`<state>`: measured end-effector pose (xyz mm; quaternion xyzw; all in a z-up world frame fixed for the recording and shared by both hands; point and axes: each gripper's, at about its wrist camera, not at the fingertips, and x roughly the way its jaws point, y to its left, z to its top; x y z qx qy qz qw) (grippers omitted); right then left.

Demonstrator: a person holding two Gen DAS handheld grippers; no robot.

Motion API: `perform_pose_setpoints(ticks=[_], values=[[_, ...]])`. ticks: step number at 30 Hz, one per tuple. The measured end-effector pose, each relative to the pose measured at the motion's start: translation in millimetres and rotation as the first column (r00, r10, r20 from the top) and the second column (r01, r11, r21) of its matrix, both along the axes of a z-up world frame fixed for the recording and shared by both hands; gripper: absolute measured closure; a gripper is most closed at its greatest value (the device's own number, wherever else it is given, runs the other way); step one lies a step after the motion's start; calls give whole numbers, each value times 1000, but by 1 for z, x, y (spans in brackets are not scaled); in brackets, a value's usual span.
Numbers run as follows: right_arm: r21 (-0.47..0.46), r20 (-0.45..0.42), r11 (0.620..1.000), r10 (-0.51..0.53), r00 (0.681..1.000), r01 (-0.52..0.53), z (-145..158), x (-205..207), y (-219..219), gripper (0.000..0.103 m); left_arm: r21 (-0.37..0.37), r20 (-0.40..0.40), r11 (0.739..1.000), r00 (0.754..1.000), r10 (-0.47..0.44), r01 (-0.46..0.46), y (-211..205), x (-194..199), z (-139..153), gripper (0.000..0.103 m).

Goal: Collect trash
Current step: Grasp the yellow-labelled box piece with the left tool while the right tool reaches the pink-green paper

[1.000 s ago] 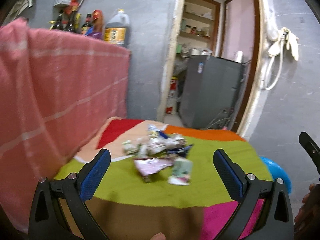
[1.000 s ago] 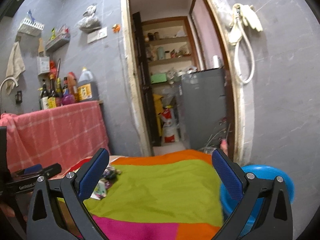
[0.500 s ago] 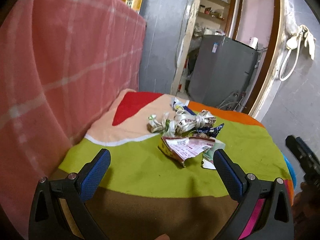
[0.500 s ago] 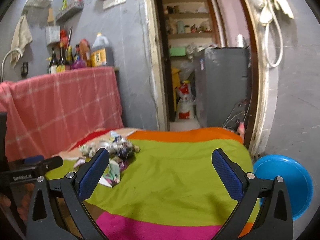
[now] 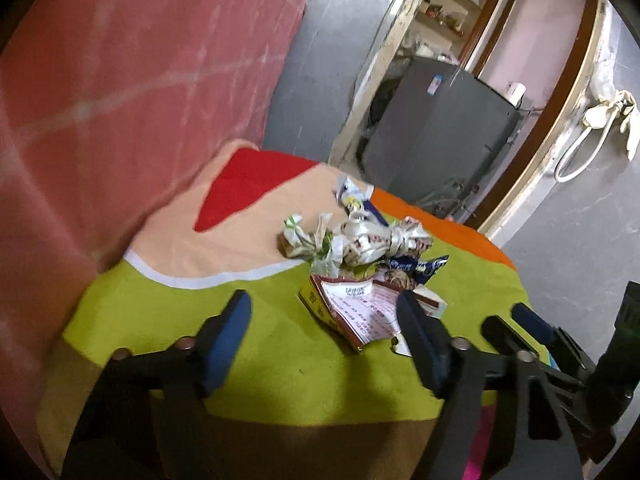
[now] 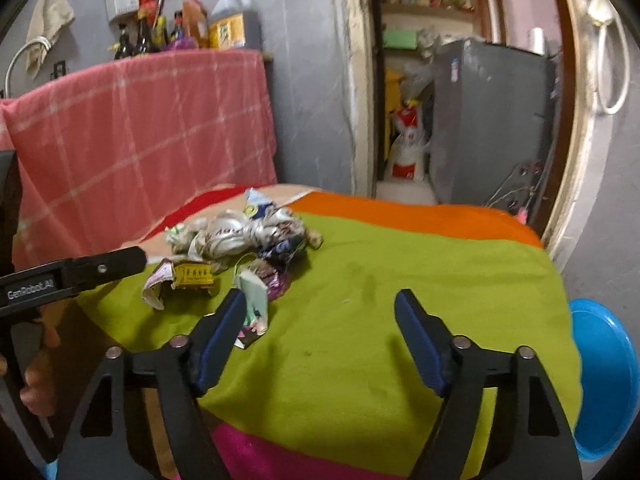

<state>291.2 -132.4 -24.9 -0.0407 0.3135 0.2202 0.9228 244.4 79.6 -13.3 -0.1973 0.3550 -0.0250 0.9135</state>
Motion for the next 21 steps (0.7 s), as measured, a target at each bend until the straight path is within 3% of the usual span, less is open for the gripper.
perform_pose_setpoints(ticks=[6, 10, 21], values=[[-19, -59, 998, 58, 997, -60, -8, 12, 16, 51, -36, -58, 999, 998, -32, 30, 2, 6, -8, 63], [-23, -94, 996, 88, 992, -90, -13, 18, 23, 55, -55, -73, 997, 996, -56, 52, 3, 5, -11, 69], [-2, -211, 986, 163, 964, -168, -25, 34, 36, 80, -86, -84, 990, 990, -116, 109, -9, -1, -15, 82]])
